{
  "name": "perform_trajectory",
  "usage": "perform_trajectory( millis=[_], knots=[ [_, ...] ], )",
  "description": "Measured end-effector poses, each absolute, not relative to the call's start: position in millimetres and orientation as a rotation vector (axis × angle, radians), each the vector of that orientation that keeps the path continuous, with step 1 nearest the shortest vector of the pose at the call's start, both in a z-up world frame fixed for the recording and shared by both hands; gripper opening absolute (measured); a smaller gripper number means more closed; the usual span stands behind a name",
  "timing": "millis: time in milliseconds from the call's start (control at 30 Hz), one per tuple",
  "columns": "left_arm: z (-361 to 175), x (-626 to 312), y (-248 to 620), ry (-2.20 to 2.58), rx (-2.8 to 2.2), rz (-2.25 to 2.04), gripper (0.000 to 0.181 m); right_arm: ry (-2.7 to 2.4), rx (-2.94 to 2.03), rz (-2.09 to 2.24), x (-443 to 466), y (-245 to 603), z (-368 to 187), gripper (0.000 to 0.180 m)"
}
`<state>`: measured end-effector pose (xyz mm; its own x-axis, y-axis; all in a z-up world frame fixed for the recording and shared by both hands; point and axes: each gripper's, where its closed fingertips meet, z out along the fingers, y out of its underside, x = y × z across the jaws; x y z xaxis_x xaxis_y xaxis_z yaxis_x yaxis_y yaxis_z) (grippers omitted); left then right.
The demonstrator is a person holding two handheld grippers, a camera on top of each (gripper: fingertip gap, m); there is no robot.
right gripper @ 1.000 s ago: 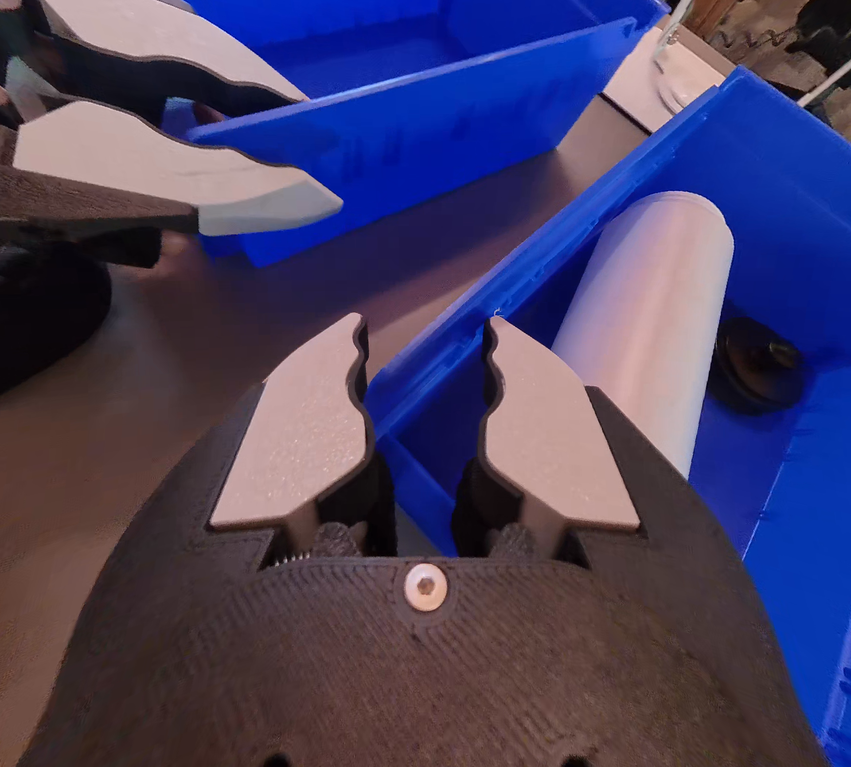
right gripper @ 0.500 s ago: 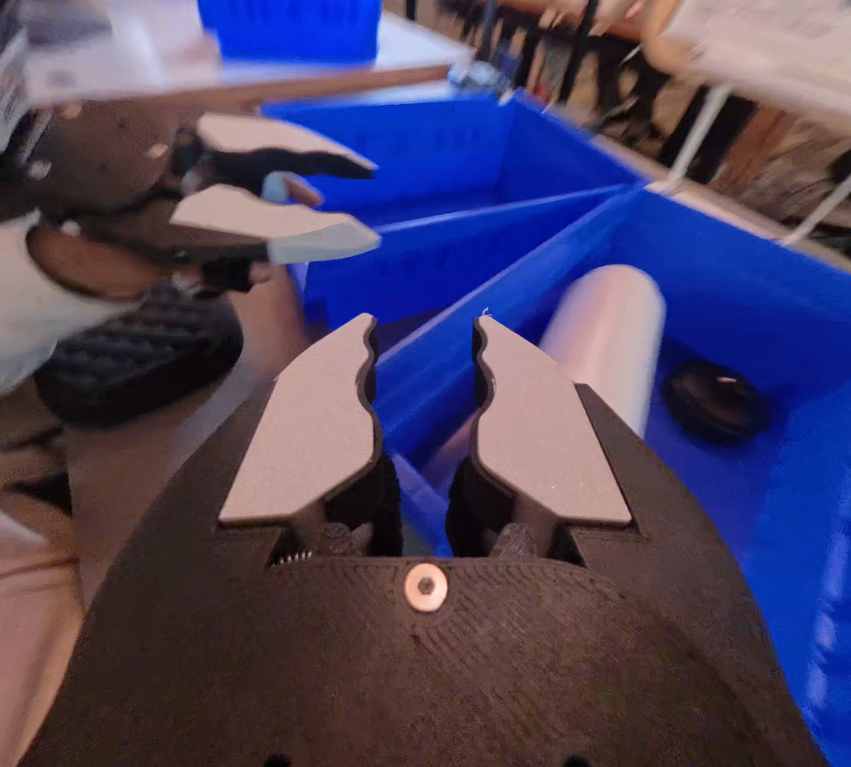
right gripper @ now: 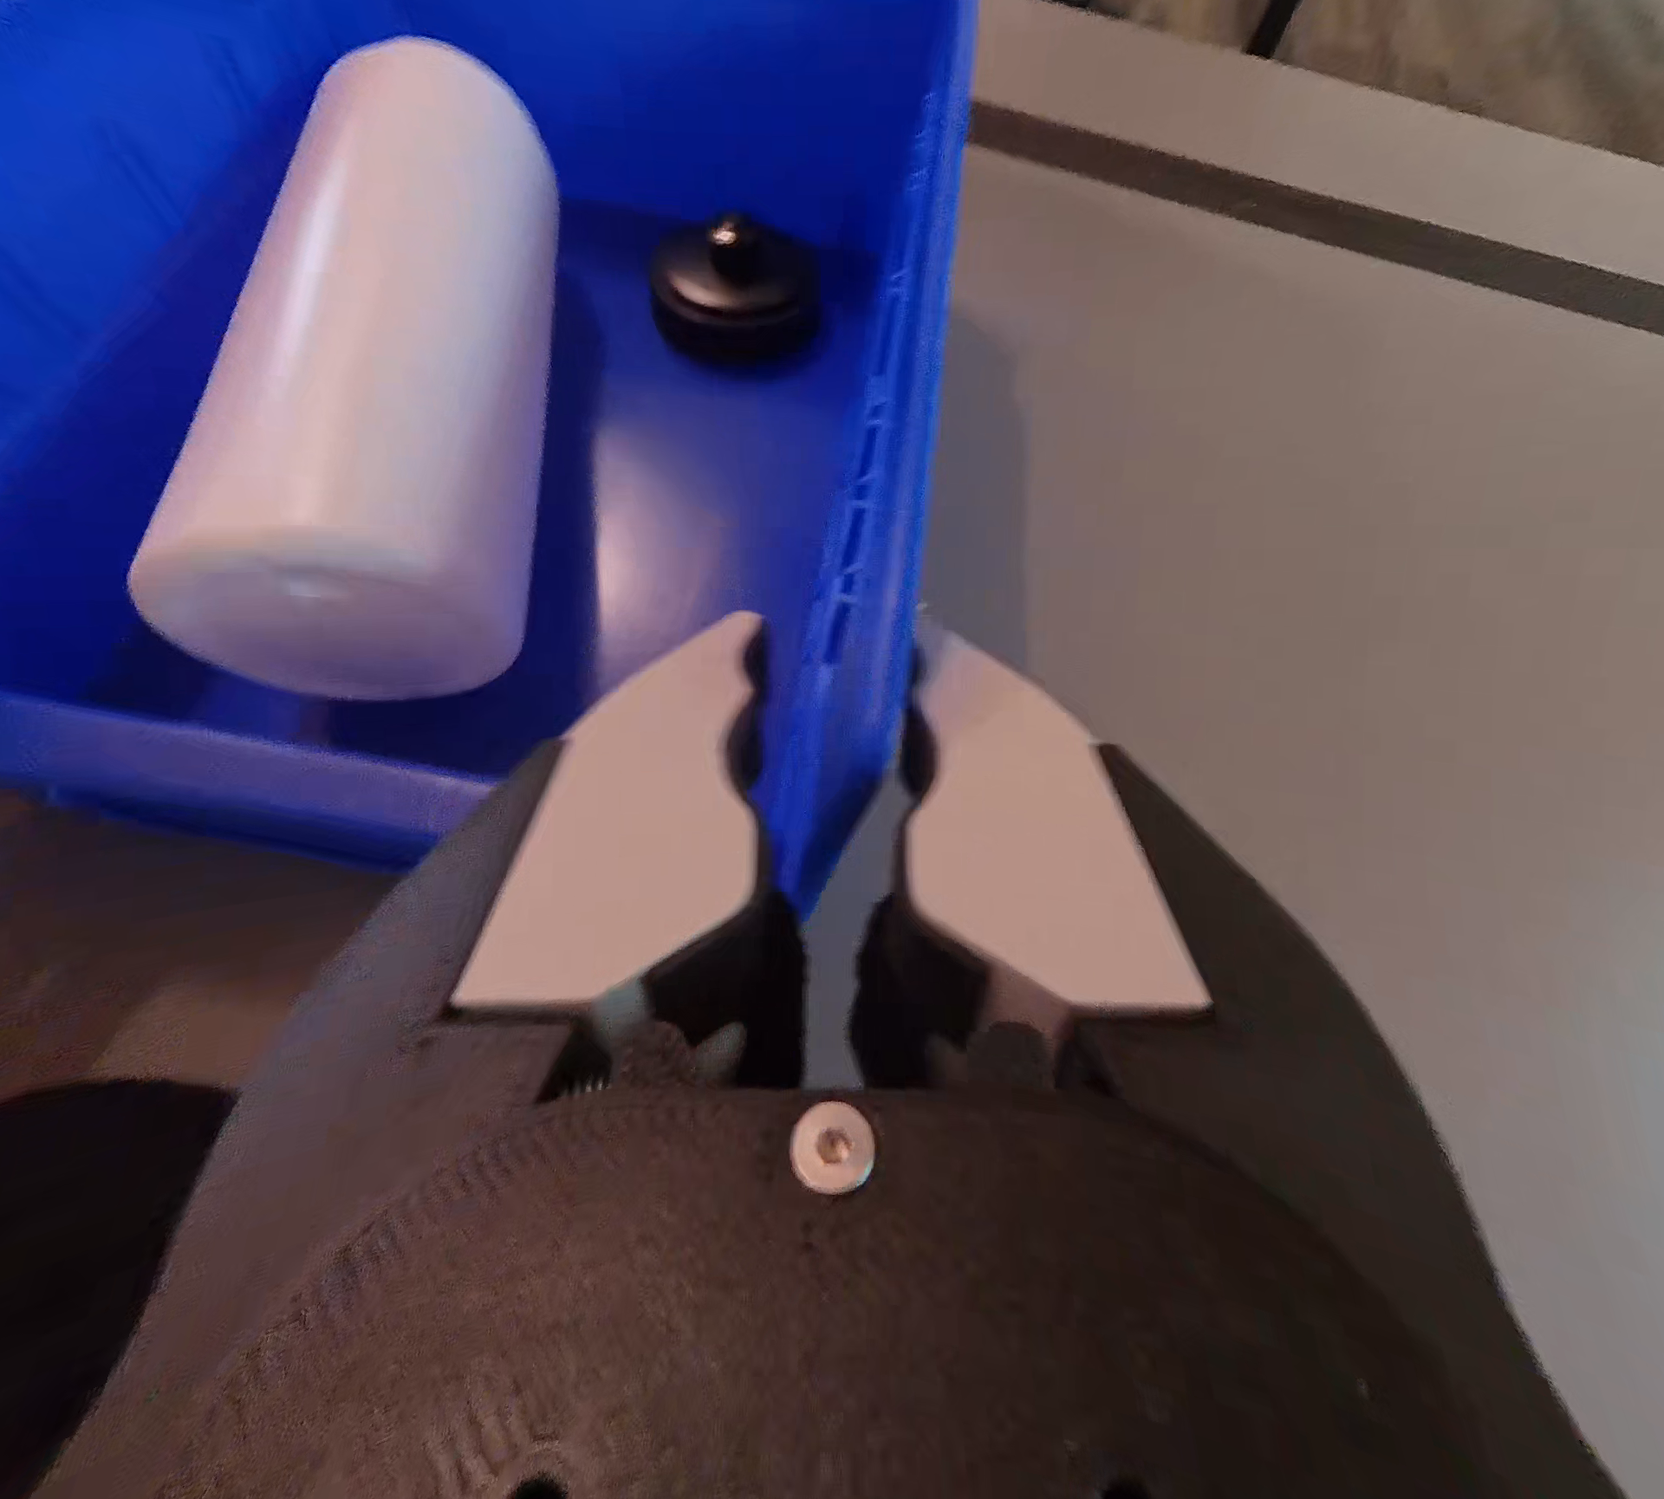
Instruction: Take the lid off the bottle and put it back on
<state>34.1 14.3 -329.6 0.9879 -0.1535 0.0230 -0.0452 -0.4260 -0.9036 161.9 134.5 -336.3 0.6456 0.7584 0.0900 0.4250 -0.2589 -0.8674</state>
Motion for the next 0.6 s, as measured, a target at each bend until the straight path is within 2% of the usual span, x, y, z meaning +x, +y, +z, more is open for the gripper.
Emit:
perform_trajectory(
  millis=[33, 67, 233, 467, 600],
  knots=[
    [-329.5, 29.7, 16.5, 0.14, -2.016, -0.067, 0.041, -0.947, -1.896, 0.386, 162.9, 135.0, -337.8, 0.013],
    [-329.0, 24.3, 18.2, 0.148, -2.023, 0.002, 0.033, -0.976, -1.882, 0.321, 165.4, 135.2, -337.6, 0.008],
    [-304.1, 8.5, 26.9, 0.124, -1.926, 0.1, 0.02, -1.006, -1.744, 0.168, 165.2, 126.9, -308.1, 0.008],
    [-220.4, -12.6, 14.7, 0.14, -1.742, 0.174, 0.016, -0.939, -1.568, 0.035, 156.4, 102.9, -217.3, 0.008],
    [-178.1, -47.0, -8.0, 0.115, -1.713, 0.268, 0.016, -0.945, -1.481, 0.064, 121.4, 87.2, -167.5, 0.009]
  ],
)
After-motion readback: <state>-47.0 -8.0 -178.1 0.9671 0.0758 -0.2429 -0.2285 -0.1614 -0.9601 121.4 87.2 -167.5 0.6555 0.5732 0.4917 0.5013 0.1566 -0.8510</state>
